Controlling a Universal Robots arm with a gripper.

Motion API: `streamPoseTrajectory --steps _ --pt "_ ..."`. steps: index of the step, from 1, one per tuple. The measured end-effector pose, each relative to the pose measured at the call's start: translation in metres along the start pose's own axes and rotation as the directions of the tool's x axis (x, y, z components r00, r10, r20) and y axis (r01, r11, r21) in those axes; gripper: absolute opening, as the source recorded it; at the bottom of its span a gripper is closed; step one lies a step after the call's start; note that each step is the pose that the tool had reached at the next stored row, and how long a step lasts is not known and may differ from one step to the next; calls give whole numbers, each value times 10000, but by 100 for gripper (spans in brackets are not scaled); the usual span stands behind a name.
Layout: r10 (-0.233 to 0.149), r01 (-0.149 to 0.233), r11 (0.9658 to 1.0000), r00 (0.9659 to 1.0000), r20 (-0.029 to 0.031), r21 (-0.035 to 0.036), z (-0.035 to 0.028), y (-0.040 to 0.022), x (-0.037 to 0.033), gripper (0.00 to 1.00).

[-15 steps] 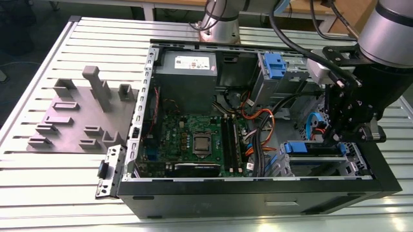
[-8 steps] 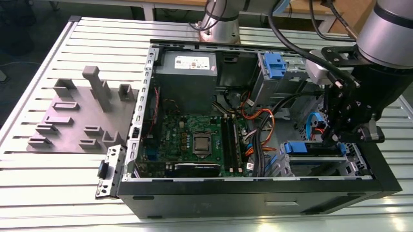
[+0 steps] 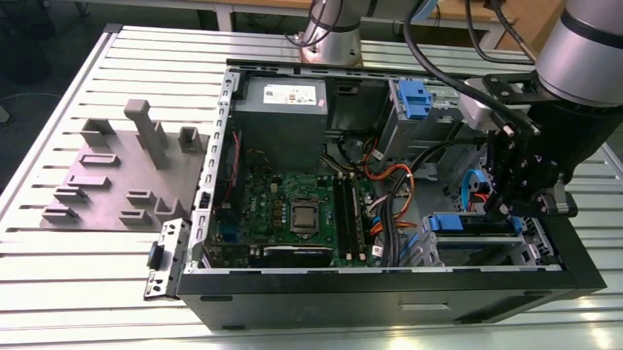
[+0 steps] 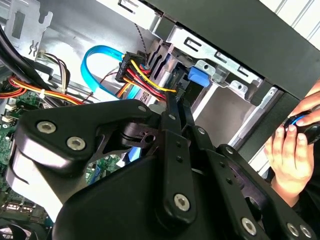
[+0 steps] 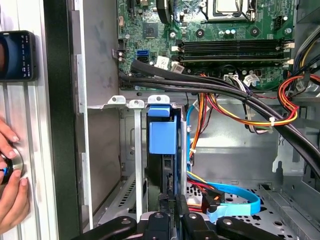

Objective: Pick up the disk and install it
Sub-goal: 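Insert the first disk wire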

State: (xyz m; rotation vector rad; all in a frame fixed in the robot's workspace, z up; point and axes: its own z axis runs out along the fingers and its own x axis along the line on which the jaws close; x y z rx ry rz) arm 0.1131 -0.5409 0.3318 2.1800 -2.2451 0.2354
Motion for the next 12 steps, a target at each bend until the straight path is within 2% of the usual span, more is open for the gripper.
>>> streamPoseTrajectory --steps 5,12 --pt "3 -3 10000 10000 34 -1 15 2 -2 16" --pt "4 -4 10000 10000 36 -1 43 5 -4 16"
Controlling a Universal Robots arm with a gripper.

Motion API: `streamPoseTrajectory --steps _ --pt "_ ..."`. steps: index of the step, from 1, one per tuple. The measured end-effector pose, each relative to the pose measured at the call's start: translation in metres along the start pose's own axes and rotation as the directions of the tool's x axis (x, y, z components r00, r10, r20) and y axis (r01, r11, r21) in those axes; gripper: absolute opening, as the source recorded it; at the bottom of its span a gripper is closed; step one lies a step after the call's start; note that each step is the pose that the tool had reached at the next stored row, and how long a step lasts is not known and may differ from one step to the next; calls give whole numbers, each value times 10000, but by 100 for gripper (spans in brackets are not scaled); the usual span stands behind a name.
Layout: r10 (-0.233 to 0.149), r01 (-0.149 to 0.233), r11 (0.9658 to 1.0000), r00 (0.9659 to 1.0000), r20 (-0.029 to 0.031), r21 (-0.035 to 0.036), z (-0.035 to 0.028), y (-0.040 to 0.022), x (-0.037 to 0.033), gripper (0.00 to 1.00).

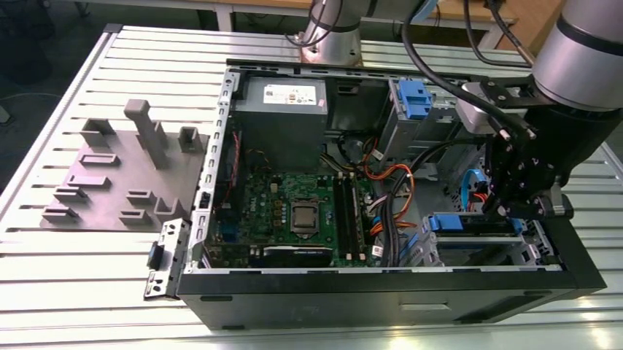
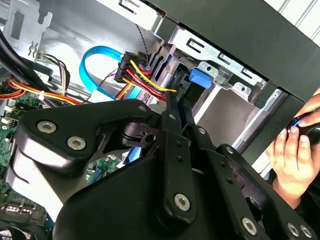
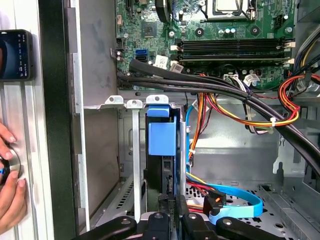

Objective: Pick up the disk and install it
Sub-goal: 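Insert the first disk wire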

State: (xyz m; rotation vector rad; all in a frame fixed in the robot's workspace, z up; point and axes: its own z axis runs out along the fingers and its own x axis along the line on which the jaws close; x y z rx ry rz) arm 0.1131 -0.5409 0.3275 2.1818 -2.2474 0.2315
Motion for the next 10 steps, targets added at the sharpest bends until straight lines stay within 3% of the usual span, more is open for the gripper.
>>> streamPoseTrajectory --steps 10 --pt "0 0 10000 10000 2 0 5 0 -1 16"
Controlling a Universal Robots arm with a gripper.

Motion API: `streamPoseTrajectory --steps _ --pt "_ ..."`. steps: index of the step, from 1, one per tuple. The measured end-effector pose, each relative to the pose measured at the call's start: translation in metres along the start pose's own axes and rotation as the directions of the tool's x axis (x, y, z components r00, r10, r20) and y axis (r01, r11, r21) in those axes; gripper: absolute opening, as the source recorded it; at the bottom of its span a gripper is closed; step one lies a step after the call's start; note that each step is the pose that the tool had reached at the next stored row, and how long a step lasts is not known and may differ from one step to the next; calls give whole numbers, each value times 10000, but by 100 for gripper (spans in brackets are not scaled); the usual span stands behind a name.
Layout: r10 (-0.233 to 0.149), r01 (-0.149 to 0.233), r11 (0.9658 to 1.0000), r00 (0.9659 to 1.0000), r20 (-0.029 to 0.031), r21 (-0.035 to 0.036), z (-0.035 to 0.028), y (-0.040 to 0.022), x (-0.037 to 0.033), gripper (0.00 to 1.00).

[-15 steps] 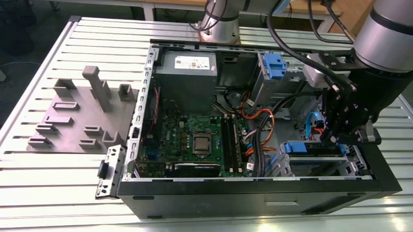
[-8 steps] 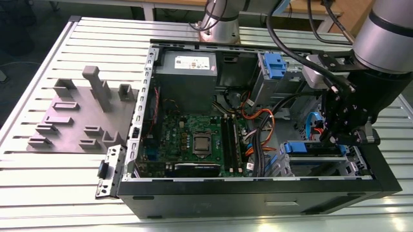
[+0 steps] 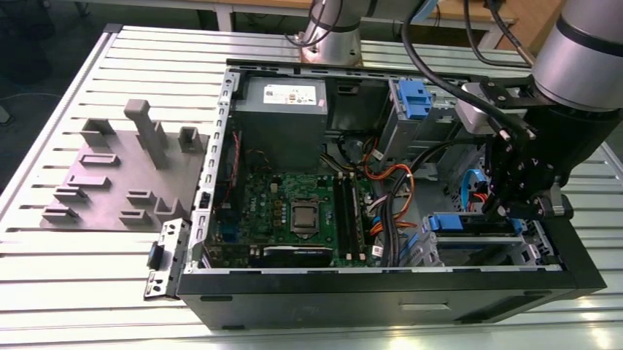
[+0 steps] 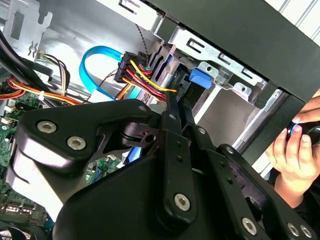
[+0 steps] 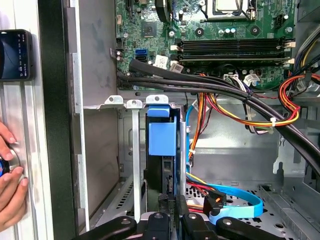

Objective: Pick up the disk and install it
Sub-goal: 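Insert the first disk wire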

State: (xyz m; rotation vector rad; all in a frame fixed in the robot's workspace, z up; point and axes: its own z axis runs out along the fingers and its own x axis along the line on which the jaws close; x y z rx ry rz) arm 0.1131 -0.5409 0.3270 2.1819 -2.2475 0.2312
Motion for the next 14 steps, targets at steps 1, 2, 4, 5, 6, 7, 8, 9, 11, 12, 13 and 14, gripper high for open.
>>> streamPoseTrajectory --steps 1,2,4,5,6,7,8,9,11,12,13,14 --pt "0 0 10000 10000 0 0 1 0 0 16" --pt "1 -1 10000 10000 4 -1 2 0 0 16" --pt "0 0 10000 10000 4 0 2 0 0 18" --pt "0 0 10000 10000 3 0 -2 0 0 24" --pt "1 -1 10000 10000 1 0 -9 -1 1 24" --pt "1 -1 10000 10000 1 0 -21 -2 2 24" --pt "1 -1 10000 10000 0 0 -37 -4 4 24" --pt "0 0 10000 10000 1 0 -55 -6 6 24" --pt "0 0 10000 10000 1 0 -81 -9 8 24" --pt "0 0 10000 10000 2 0 -90 -10 9 24" --pt "0 0 10000 10000 2 -2 -96 -10 10 24" --pt "0 0 10000 10000 3 -2 -100 -10 11 24"
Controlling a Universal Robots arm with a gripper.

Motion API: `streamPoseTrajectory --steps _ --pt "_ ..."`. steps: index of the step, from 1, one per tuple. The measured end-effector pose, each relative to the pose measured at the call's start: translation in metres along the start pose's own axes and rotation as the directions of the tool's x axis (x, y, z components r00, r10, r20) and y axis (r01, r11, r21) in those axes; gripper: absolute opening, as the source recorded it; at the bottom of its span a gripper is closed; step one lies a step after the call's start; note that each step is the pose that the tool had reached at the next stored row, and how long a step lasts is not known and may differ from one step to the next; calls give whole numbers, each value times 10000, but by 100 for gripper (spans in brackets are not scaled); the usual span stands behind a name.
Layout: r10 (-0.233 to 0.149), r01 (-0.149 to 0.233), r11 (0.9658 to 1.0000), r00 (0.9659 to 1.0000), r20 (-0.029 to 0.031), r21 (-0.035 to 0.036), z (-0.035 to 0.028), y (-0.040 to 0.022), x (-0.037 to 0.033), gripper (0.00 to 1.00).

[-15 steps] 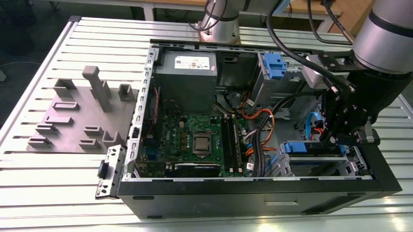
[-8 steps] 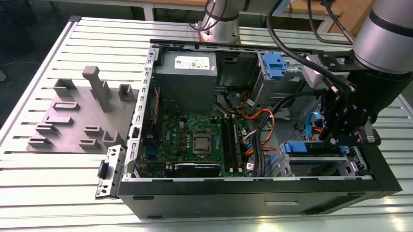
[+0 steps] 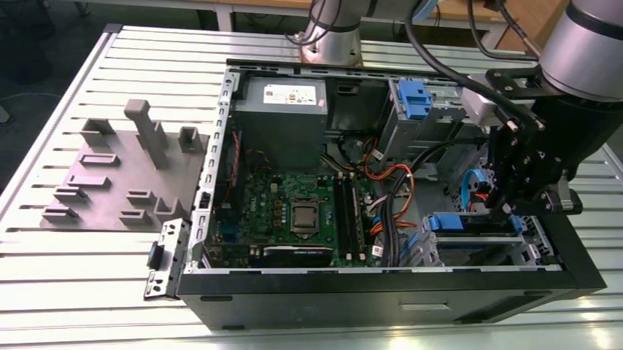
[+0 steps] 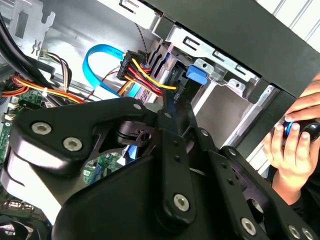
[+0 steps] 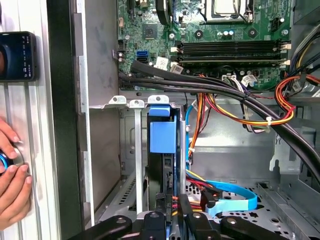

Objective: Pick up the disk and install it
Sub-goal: 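Insert the first disk wire, then insert the second disk wire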

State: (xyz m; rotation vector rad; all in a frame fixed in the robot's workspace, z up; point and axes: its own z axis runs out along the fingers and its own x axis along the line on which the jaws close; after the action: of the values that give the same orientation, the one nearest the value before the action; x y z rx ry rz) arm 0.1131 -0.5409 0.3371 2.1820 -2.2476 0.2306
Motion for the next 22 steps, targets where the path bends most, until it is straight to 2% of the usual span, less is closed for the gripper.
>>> streamPoseTrajectory --steps 2,4,22 --pt "-1 1 10000 10000 -1 -1 -7 -1 1 23" --pt "0 0 10000 10000 0 -1 -7 -1 0 11" --pt "-2 2 10000 10000 -2 -12 -18 -2 2 11"
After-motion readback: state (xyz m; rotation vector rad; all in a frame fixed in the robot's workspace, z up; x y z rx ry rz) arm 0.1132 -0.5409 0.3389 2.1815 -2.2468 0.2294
